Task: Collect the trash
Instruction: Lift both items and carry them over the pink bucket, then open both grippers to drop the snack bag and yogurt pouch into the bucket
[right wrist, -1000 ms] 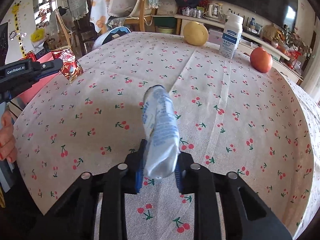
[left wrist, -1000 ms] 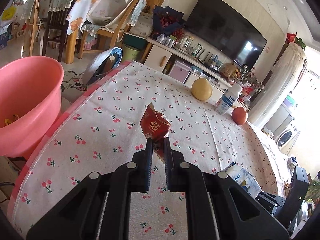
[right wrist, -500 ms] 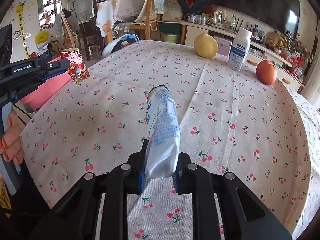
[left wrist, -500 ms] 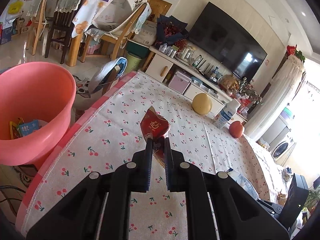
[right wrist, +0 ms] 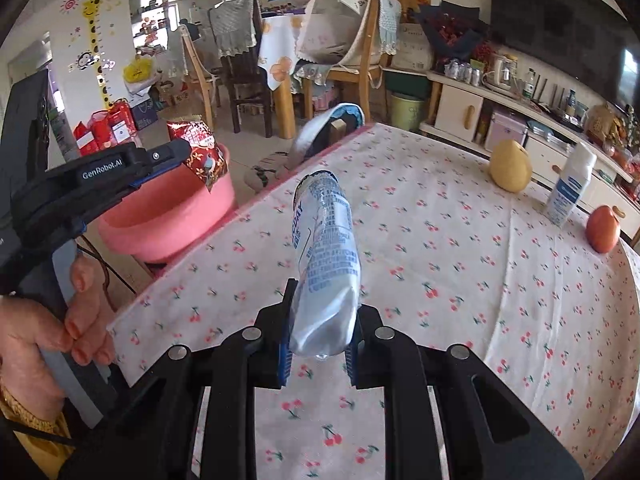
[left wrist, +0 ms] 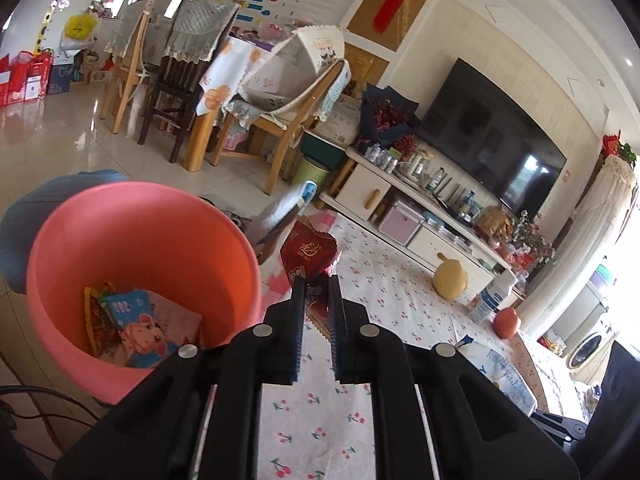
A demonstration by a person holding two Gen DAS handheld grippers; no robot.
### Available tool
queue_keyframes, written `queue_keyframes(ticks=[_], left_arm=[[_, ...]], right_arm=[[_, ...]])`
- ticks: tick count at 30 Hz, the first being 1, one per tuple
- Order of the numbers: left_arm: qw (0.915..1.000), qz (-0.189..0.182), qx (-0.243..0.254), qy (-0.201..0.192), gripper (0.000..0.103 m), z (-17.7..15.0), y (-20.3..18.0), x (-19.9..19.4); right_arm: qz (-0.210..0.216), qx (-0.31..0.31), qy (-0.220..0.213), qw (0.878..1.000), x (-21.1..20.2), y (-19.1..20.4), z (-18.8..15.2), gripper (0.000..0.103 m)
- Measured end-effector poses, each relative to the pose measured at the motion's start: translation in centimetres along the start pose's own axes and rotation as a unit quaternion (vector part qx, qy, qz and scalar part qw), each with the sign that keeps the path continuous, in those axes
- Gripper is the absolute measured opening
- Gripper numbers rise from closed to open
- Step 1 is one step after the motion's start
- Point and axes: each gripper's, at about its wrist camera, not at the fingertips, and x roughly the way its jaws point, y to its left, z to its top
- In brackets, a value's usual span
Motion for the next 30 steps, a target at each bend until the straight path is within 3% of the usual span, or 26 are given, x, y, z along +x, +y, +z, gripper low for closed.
queue_keyframes(ticks=[7,14,24,26,27,28,30], left_arm=[[0.9970,0.063,-0.034,-0.029,0.013,2.1,4.4,-0.3],[0.9918,0.104,-0.072,-0.020,0.013,3.2,7.8,0.6],[0.9855,0.138,-0.098,0.010,0.013,3.6,10.4,2.0],[0.9850,0.140,-0.099,0.018,0.017,3.6,10.5,2.4],[0.9850,0.141,-0.098,0.021,0.027,3.4,10.4,2.5],[0.9848,0.143,-0.096,0.022,0.039,3.4,10.4,2.5],[0.9851,0.146,-0.089,0.016,0.048,3.3,10.2,2.4]], right_arm=[[0.035,-0.045,-0.002,0.998,3.9,5.4,4.7,0.022],[0.057,-0.087,0.006,0.995,8.7,10.6,8.3,0.021],[0.061,-0.135,0.026,0.989,13.4,13.1,8.2,0.023],[0.062,-0.137,0.024,0.988,13.4,13.1,8.1,0.026],[0.061,-0.136,0.021,0.989,13.3,13.0,8.0,0.031],[0.053,-0.137,0.017,0.989,13.1,13.0,7.9,0.044],[0.031,-0.137,0.006,0.990,12.6,12.9,7.6,0.070]])
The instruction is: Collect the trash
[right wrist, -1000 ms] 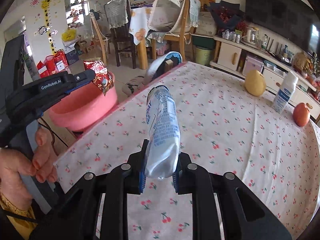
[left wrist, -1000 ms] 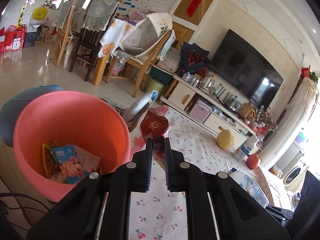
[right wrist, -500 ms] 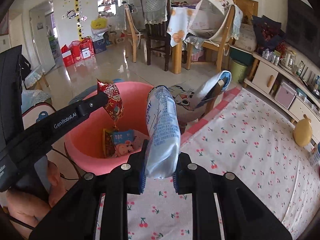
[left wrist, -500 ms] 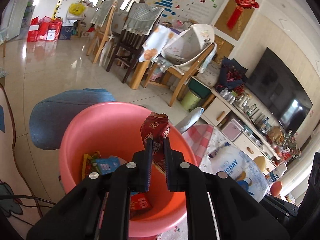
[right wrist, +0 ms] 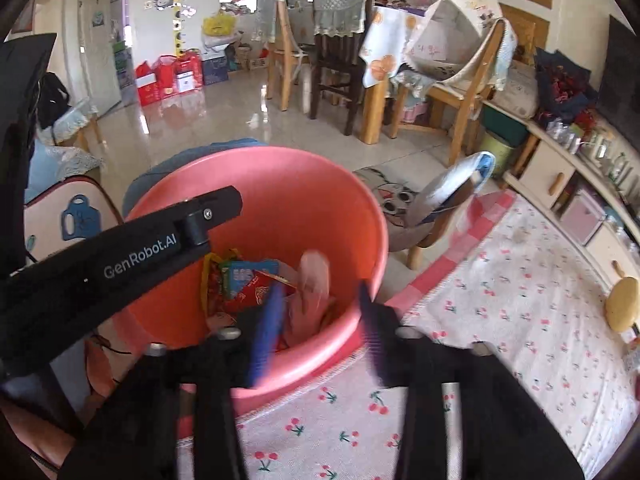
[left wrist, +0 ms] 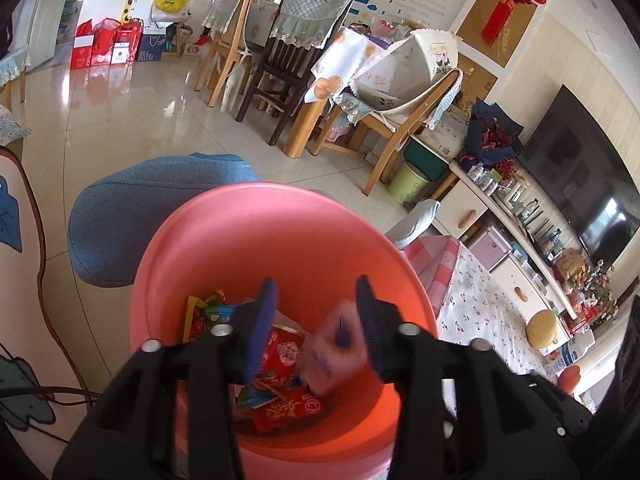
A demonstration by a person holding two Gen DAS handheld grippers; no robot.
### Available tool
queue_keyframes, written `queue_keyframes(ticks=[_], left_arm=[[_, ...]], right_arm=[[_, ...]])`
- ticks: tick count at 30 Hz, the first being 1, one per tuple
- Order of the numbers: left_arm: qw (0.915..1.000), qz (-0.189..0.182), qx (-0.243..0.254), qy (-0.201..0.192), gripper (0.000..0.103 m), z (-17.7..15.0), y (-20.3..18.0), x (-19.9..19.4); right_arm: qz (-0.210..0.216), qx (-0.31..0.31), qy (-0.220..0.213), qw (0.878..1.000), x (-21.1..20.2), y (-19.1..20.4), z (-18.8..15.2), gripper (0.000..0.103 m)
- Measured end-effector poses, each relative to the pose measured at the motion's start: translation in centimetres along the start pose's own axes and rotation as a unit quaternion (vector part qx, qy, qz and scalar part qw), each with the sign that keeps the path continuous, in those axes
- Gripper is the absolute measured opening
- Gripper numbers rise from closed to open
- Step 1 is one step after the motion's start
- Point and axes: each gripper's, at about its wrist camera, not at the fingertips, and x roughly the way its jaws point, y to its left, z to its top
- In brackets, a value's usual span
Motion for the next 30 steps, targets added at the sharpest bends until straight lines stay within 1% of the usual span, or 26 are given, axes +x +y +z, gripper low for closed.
queue_keyframes(ticks=[1,2,3,4,5,7,11,12,14,16,17,20,23,26,30], left_arm=[[1.0000,0.002,0.003,-0.005,0.056,-0.1,-0.2,-0.1],[0.9999,0.005,0.005,-0.008,0.061,-0.1,-0.3,-0.2],[0.9999,0.005,0.005,-0.012,0.071,-0.2,-0.4,-0.3],[0.9999,0.004,0.006,-0.014,0.074,-0.2,-0.5,-0.3],[0.9999,0.002,0.009,-0.014,0.075,-0.3,-0.8,-0.4],[0.9997,0.002,0.018,-0.016,0.082,-0.6,-1.3,-0.5],[0.9986,-0.002,0.050,-0.018,0.086,-0.9,-2.9,-0.8],[0.9979,-0.004,0.062,-0.020,0.090,-1.0,-3.4,-1.0],[0.9962,-0.010,0.083,-0.025,0.092,-1.4,-4.4,-1.6],[0.9938,-0.018,0.105,-0.033,0.097,-2.1,-5.6,-2.3],[0.9922,-0.020,0.118,-0.036,0.098,-2.4,-6.1,-2.7],[0.9871,-0.029,0.151,-0.046,0.099,-3.5,-7.8,-4.0],[0.9829,-0.042,0.169,-0.060,0.099,-4.7,-9.2,-5.6],[0.9768,-0.052,0.194,-0.075,0.099,-6.0,-10.8,-7.5],[0.9628,-0.050,0.247,-0.097,0.099,-8.0,-13.0,-10.1]], right_arm=[[-0.007,0.001,-0.005,1.000,-0.4,-0.1,-0.3,0.074],[-0.012,0.003,-0.005,1.000,-0.6,-0.3,-0.5,0.074],[-0.024,0.008,-0.006,1.000,-0.9,-0.6,-0.8,0.075],[-0.036,0.012,-0.008,0.999,-1.4,-1.0,-1.2,0.079],[-0.047,0.020,-0.010,0.999,-1.8,-1.3,-1.5,0.082],[-0.058,0.039,-0.013,0.997,-2.7,-2.2,-2.1,0.083],[-0.100,0.071,-0.022,0.992,-5.2,-3.9,-4.0,0.087],[-0.109,0.077,-0.024,0.991,-5.8,-4.3,-4.4,0.088],[-0.130,0.095,-0.028,0.987,-7.2,-5.2,-5.4,0.089],[-0.147,0.115,-0.031,0.982,-8.7,-6.1,-6.6,0.089],[-0.154,0.124,-0.032,0.980,-9.4,-6.5,-7.3,0.090],[-0.176,0.151,-0.030,0.972,-11.5,-7.5,-9.4,0.091],[-0.197,0.170,-0.031,0.965,-13.6,-8.2,-11.4,0.092],[-0.214,0.192,-0.032,0.957,-15.9,-9.1,-13.3,0.093],[-0.237,0.211,-0.045,0.947,-19.2,-9.8,-15.6,0.094]])
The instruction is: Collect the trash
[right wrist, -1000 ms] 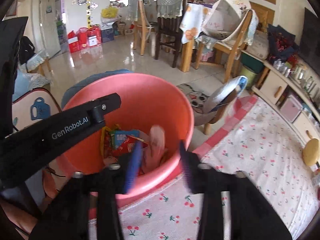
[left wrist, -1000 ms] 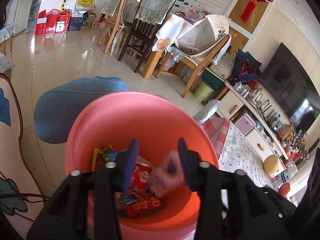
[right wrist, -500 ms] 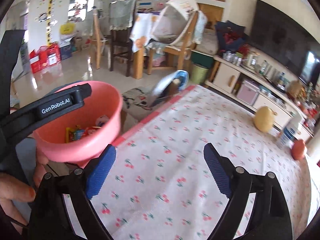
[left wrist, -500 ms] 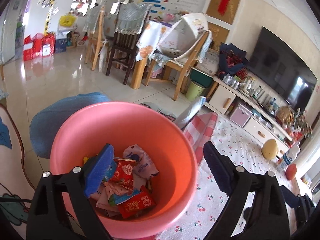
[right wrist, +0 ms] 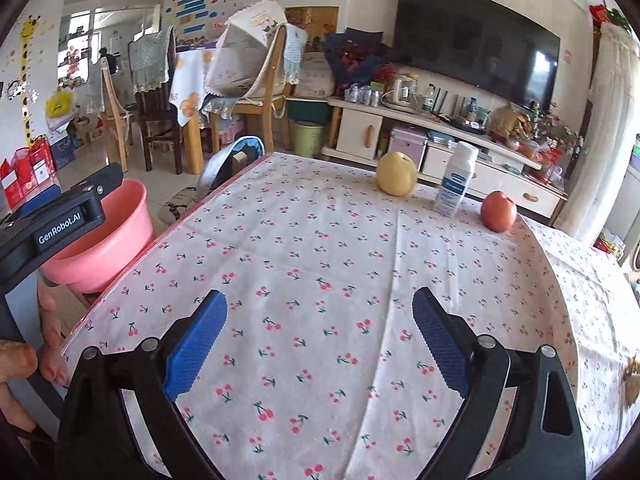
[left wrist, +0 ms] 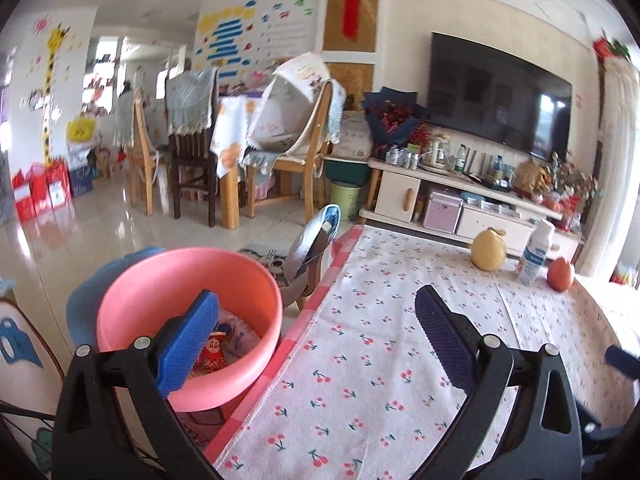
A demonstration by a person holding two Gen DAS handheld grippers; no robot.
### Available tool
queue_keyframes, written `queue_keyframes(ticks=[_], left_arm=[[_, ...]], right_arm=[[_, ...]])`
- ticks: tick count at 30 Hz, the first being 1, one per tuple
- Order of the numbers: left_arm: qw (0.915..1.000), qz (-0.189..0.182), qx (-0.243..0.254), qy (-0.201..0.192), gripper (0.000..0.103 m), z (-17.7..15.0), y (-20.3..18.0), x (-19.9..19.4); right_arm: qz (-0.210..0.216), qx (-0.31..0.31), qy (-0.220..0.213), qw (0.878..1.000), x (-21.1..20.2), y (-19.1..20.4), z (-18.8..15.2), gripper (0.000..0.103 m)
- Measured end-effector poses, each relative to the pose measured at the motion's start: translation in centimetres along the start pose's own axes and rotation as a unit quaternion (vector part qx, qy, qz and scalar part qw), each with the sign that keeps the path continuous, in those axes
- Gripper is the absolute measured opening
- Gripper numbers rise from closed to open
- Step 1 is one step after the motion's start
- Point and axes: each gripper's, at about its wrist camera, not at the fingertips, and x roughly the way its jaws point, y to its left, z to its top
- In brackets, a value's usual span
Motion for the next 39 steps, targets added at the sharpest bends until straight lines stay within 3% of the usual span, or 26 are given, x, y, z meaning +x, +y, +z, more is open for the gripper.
queue_keyframes(ticks=[7,14,19,25,39], left_arm=[[0.9990,-0.002,0.044,0.000,0.099,0.0,-3.9,-4.7],[0.9982,-0.051,0.030,0.004,0.099,0.4,-6.3,-9.9],[0.9966,-0.058,0.055,-0.021,0.099,1.3,-8.4,-13.4],[0.9946,-0.067,0.060,-0.052,0.099,2.3,-9.6,-17.2],[0.9946,-0.062,0.055,-0.062,0.099,3.1,-9.9,-20.8]], right_arm=[[-0.028,0.057,-0.027,0.998,-4.7,-5.1,-2.2,0.094],[-0.061,0.107,-0.060,0.991,-9.7,-9.8,-3.3,0.094],[-0.092,0.122,-0.091,0.984,-13.1,-12.0,-3.6,0.096],[-0.115,0.130,-0.129,0.976,-16.8,-13.4,-3.7,0.097],[-0.132,0.133,-0.184,0.965,-23.9,-14.3,-3.1,0.098]])
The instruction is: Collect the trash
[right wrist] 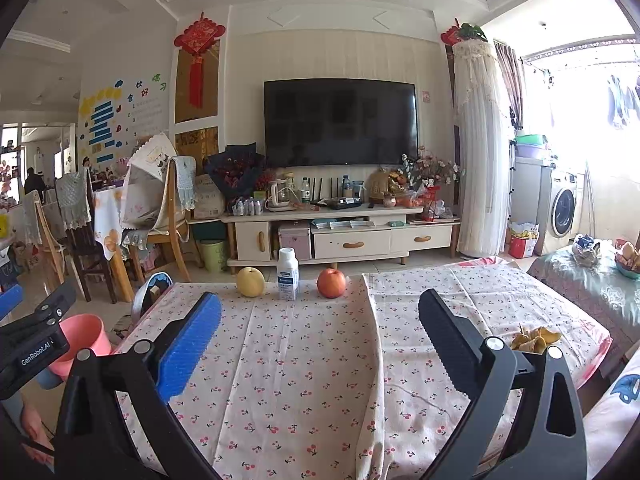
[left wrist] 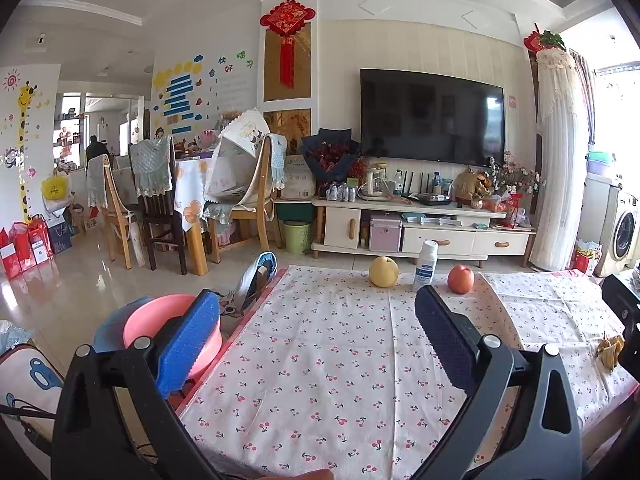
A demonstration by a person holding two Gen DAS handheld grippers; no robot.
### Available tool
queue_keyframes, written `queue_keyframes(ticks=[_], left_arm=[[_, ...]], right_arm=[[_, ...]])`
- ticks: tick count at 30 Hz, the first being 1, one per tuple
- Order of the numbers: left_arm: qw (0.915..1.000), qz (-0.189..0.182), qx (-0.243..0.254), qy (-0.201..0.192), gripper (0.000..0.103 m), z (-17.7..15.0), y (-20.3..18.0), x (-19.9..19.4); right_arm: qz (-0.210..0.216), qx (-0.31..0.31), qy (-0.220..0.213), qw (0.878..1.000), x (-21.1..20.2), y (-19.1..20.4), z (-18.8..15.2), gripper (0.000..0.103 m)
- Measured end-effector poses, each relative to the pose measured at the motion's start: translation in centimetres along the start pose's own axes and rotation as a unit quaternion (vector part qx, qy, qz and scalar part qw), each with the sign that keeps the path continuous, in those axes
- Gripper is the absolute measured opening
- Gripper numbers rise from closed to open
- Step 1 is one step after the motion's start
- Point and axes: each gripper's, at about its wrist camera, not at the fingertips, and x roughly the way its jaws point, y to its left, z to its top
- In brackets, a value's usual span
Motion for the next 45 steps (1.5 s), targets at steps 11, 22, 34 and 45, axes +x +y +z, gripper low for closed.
queue_keyframes(ticks=[11,22,34,45], left_arm=[[0.9998,-0.008,0.011,-0.013,0.099,0.3,-1.1,-1.8],[0.9997,-0.013,0.018,-0.014,0.099,0.3,-1.8,-2.3],[0.9996,-0.013,0.026,-0.005,0.099,0.0,-2.0,-1.5],[0.9990,-0.021,0.037,0.014,0.099,-1.6,-2.6,1.4]], right_arm=[[0.002,0.011,-0.025,1.000,-2.5,-0.5,0.9,0.098],[0.003,0.015,-0.029,0.999,-3.1,-0.8,0.9,0.098],[0.009,0.014,-0.019,1.000,-2.8,0.3,0.2,0.098],[0.021,0.008,0.021,1.000,0.8,1.7,-1.9,0.098]])
